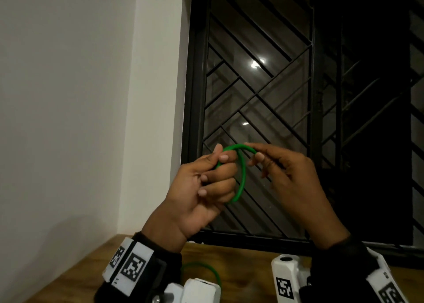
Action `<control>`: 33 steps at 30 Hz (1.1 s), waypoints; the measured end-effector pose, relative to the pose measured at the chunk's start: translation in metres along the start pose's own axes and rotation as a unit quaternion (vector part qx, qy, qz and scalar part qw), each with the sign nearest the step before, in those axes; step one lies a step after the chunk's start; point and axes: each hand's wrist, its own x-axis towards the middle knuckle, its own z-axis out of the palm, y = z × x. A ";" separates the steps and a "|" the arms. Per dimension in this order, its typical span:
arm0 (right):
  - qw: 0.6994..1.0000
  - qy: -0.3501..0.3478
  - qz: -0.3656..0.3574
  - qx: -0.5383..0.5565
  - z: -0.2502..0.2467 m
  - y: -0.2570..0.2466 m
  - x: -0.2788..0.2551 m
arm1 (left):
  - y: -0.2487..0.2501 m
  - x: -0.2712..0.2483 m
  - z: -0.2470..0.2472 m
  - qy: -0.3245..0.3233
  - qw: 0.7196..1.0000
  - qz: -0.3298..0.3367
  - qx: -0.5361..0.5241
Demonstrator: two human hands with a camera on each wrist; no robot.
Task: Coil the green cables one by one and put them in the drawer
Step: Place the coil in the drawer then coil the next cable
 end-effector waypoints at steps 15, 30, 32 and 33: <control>0.987 -0.125 0.072 0.064 0.027 -0.027 -0.014 | 0.012 -0.006 -0.002 0.053 0.988 0.115 -0.086; 0.974 -0.219 0.022 -0.060 0.037 -0.064 -0.022 | 0.032 -0.004 0.013 0.149 0.907 0.328 0.217; 0.972 -0.213 0.023 -0.093 0.030 -0.064 -0.018 | 0.029 -0.001 0.011 0.141 0.893 0.322 0.282; 0.972 -0.209 0.023 -0.106 0.026 -0.065 -0.017 | 0.028 0.001 0.009 0.141 0.886 0.317 0.308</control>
